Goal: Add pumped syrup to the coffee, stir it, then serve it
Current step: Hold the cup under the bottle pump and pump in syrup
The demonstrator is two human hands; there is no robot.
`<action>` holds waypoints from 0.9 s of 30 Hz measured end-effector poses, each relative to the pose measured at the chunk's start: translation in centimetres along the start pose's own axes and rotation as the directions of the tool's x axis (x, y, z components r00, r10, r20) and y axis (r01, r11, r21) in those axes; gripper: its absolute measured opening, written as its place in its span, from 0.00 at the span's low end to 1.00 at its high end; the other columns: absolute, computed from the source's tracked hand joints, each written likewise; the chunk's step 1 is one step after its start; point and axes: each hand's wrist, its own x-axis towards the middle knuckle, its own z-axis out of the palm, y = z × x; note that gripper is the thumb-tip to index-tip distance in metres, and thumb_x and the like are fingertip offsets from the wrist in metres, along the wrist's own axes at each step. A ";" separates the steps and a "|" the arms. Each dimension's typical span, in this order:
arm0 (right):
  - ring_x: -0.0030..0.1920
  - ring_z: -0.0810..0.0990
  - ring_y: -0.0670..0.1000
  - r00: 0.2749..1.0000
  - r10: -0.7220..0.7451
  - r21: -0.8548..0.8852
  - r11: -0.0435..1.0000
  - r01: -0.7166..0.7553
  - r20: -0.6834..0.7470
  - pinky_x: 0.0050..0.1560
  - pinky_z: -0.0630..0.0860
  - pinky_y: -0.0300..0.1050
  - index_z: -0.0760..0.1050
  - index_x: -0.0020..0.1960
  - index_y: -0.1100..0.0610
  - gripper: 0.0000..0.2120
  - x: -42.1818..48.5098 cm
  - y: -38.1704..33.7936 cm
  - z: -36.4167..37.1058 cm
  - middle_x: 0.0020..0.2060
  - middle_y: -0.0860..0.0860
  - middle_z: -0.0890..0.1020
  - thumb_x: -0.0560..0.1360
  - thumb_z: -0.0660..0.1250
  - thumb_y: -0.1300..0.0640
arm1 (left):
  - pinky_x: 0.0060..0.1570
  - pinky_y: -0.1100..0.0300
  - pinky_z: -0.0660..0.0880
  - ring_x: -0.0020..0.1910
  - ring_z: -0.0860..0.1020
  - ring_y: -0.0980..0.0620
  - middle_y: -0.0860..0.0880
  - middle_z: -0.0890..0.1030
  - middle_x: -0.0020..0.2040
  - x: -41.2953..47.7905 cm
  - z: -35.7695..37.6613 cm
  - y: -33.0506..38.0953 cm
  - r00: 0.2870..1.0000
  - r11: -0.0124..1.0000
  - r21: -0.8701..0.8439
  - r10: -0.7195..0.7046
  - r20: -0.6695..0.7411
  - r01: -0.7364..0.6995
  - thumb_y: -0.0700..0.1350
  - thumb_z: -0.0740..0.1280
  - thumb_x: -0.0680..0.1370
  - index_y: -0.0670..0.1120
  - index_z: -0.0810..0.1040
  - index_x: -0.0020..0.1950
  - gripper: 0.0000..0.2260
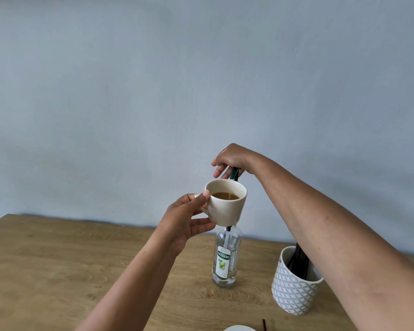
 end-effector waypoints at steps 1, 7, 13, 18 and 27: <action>0.44 0.86 0.54 1.000 0.000 -0.001 1.000 0.000 -0.002 0.48 0.78 0.49 0.75 0.61 0.59 0.16 0.0 0.0 0.0 0.41 0.50 0.87 0.75 0.61 0.58 | 0.38 0.53 0.84 0.40 0.85 0.39 0.40 0.81 0.48 0.0 0.0 0.0 1.000 1.000 -0.001 -0.001 -0.002 0.001 0.52 0.77 0.67 0.44 0.79 0.42 0.14; 0.46 0.86 0.56 1.000 0.016 -0.011 1.000 -0.016 -0.009 0.52 0.78 0.52 0.74 0.61 0.60 0.16 0.1 0.0 0.0 0.41 0.51 0.87 0.74 0.63 0.56 | 0.37 0.54 0.83 0.39 0.86 0.39 0.41 0.82 0.47 0.0 -0.2 -0.2 1.000 1.000 -0.006 0.005 -0.003 -0.005 0.53 0.77 0.67 0.45 0.79 0.40 0.14; 0.44 0.86 0.55 1.000 -0.023 -0.022 0.999 0.023 0.012 0.47 0.76 0.50 0.75 0.58 0.57 0.16 -0.1 -0.5 -0.4 0.39 0.49 0.88 0.72 0.65 0.54 | 0.37 0.53 0.84 0.39 0.85 0.39 0.40 0.82 0.47 -0.4 -0.2 0.2 1.000 1.000 0.001 0.007 -0.012 -0.007 0.53 0.77 0.67 0.45 0.79 0.39 0.13; 0.44 0.86 0.56 1.000 -0.005 -0.029 1.000 0.005 0.008 0.50 0.77 0.51 0.74 0.59 0.59 0.16 -0.1 -0.5 -0.1 0.38 0.49 0.87 0.73 0.64 0.56 | 0.37 0.53 0.84 0.40 0.85 0.38 0.40 0.81 0.47 -0.6 -0.2 0.4 1.000 1.000 0.002 0.013 -0.017 -0.013 0.52 0.77 0.66 0.45 0.79 0.38 0.13; 0.41 0.85 0.53 1.000 -0.003 0.004 1.000 0.003 -0.014 0.52 0.78 0.52 0.76 0.59 0.60 0.14 -0.2 0.1 0.2 0.38 0.50 0.87 0.75 0.64 0.57 | 0.37 0.53 0.84 0.40 0.86 0.38 0.40 0.82 0.47 -0.2 -0.4 0.1 1.000 1.000 -0.001 0.014 -0.009 -0.014 0.53 0.77 0.66 0.46 0.80 0.37 0.12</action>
